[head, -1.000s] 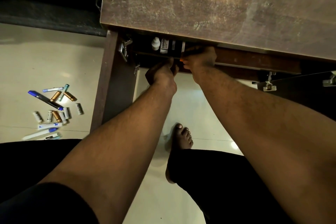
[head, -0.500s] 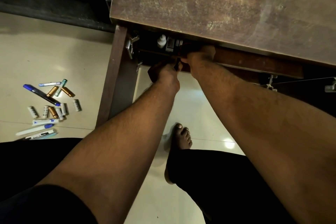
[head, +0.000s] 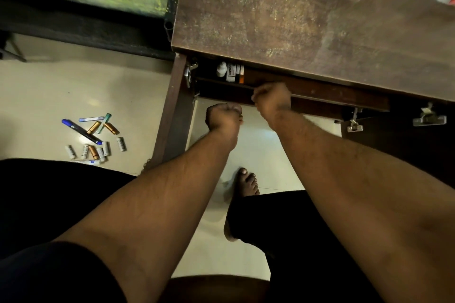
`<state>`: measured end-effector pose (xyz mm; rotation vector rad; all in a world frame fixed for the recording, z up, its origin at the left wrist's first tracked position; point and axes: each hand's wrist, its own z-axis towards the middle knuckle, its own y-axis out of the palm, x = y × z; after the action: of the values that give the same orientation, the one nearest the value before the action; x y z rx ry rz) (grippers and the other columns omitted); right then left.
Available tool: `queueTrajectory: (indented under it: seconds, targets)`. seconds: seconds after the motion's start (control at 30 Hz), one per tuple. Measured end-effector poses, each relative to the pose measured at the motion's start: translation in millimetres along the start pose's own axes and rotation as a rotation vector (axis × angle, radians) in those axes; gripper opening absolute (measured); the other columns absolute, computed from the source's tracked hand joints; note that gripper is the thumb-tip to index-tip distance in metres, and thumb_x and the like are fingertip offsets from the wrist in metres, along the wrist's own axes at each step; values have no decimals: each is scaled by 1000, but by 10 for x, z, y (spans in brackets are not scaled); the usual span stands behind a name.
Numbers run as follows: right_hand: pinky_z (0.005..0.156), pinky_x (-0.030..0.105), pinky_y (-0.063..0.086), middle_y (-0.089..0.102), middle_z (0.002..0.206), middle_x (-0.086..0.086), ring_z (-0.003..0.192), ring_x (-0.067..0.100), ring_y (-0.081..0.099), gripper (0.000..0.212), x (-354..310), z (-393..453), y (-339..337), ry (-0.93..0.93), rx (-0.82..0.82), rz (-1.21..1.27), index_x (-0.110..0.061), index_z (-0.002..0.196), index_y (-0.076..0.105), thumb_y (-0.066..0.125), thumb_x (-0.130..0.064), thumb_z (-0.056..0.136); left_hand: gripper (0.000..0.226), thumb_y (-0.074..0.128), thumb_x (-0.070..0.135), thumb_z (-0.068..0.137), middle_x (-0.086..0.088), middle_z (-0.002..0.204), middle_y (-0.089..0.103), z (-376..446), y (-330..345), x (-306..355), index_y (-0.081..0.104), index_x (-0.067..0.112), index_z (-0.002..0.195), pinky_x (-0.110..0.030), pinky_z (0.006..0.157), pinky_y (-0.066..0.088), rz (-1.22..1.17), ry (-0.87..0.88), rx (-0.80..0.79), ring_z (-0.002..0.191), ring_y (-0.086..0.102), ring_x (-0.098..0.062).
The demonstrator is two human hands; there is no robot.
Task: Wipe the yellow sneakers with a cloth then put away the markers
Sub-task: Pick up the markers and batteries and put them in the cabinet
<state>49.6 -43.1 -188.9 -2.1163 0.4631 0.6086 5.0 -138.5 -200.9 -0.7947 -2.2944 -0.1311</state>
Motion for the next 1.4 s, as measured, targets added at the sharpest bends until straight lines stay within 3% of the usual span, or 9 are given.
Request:
queueTrajectory:
  seconds: [0.1, 0.2, 0.33, 0.5, 0.63, 0.83, 0.97, 1.23, 1.4]
  targets:
    - [83, 25, 48, 71, 101, 8, 95, 22, 64, 16, -75, -404, -141, -153, -52, -228, -15, 91, 73, 60, -8, 84, 9, 63, 2, 85, -8, 98, 68, -334, -228, 201, 68, 4, 92, -23, 75, 50, 327, 186, -45, 93, 63, -20]
    - [82, 24, 47, 70, 106, 6, 98, 23, 65, 22, -225, -865, -211, -224, -67, -241, -20, 100, 72, 60, -12, 83, 22, 66, 12, 86, -4, 106, 70, -821, -667, 531, 71, 11, 107, -20, 82, 46, 618, 408, -85, 101, 63, -16]
    - [89, 31, 51, 70, 106, 6, 99, 23, 64, 22, -598, -1555, -256, -478, -25, -235, -15, 106, 71, 61, -15, 87, 17, 67, 12, 84, -2, 100, 73, -1279, -1488, 1057, 76, 13, 98, -8, 75, 39, 667, 623, 11, 92, 65, -10]
    - [89, 37, 50, 68, 103, 10, 96, 24, 62, 22, -1235, -2065, -7, -756, -72, -297, -10, 107, 71, 60, -13, 88, 15, 69, 12, 82, -2, 82, 69, -1356, -2749, 1559, 76, 11, 95, -10, 63, 39, 555, 721, 203, 74, 60, -7]
    - [93, 39, 50, 67, 109, 9, 100, 24, 63, 24, -1708, -2120, 470, -901, -180, -402, -9, 112, 69, 59, -13, 91, 13, 68, 8, 83, -8, 79, 67, -890, -3669, 1393, 74, 4, 94, -21, 69, 46, 511, 595, 324, 76, 63, -17]
    - [95, 32, 46, 66, 114, 5, 106, 20, 60, 25, -1895, -1746, 1648, -1018, -395, -661, -12, 113, 69, 58, -15, 91, 10, 70, 4, 80, -13, 85, 72, 6, -4391, 238, 75, 1, 89, -23, 76, 49, 431, 285, 414, 82, 67, -26]
    - [90, 27, 44, 67, 113, 4, 104, 19, 60, 26, -1731, -1519, 2326, -979, -543, -821, -15, 113, 69, 61, -17, 88, 11, 69, 2, 78, -14, 82, 72, 306, -4543, -666, 76, 2, 86, -35, 81, 55, 295, 85, 437, 84, 68, -29]
    - [90, 29, 46, 66, 116, 5, 104, 22, 61, 27, -1370, -1337, 3281, -925, -741, -961, -15, 114, 68, 62, -16, 88, 22, 69, 1, 75, -13, 69, 67, 662, -4602, -1868, 68, 20, 65, -34, 66, 52, -38, -202, 543, 67, 62, -29]
    - [88, 28, 44, 66, 116, 5, 105, 23, 60, 27, -1217, -1344, 3771, -947, -870, -1049, -16, 114, 68, 63, -16, 87, 7, 74, -2, 73, -15, 67, 65, 883, -4466, -2268, 71, 2, 77, -43, 71, 59, -255, -347, 628, 60, 61, -26]
